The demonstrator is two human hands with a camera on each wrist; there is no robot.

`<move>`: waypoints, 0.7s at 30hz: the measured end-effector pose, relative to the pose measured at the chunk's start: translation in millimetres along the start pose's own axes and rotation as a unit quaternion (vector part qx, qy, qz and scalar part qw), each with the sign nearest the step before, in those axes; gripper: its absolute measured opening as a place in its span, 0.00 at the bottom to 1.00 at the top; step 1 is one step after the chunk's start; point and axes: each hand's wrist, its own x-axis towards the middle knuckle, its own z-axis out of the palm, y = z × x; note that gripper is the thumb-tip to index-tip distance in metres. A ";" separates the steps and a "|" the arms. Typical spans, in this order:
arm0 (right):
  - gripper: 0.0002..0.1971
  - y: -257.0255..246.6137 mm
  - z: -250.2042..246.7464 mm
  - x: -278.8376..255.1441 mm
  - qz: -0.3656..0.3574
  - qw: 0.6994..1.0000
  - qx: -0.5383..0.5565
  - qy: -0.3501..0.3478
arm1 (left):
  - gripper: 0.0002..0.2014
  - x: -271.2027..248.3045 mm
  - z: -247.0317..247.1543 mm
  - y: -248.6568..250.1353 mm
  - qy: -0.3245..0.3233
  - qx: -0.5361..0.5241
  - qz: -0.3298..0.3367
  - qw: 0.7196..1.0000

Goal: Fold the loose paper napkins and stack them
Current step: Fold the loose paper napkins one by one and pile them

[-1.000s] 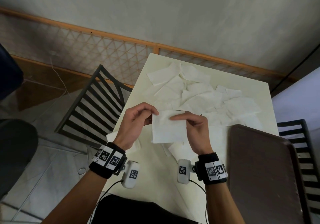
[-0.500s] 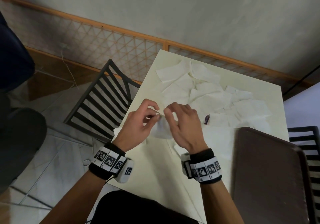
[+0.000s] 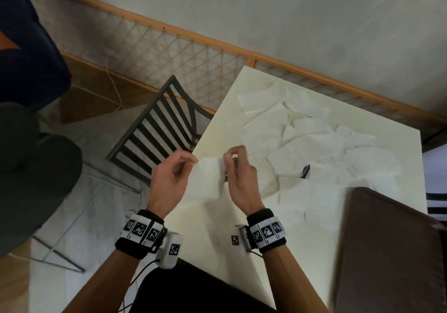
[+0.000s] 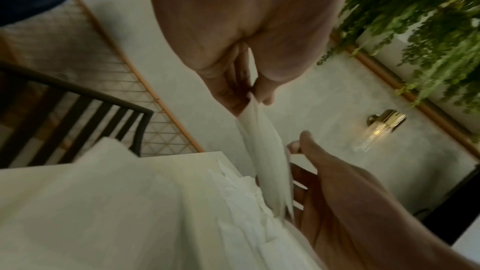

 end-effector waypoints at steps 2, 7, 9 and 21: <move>0.06 9.0 18.8 -1.4 0.012 0.998 0.019 -0.054 | 0.08 -0.8 -0.9 -23.4 0.034 0.063 -0.022 0.997; 0.04 44.2 61.4 2.4 0.068 0.987 -0.043 -0.138 | 0.09 -5.2 5.3 -64.3 -0.027 0.214 -0.099 0.971; 0.03 50.7 71.0 4.7 0.087 0.978 -0.086 -0.167 | 0.09 -9.3 10.4 -79.2 -0.081 0.256 -0.117 0.956; 0.37 84.3 -11.6 15.8 0.211 0.869 -0.444 -0.066 | 0.11 -13.9 41.0 -63.2 -0.084 0.253 -0.047 0.963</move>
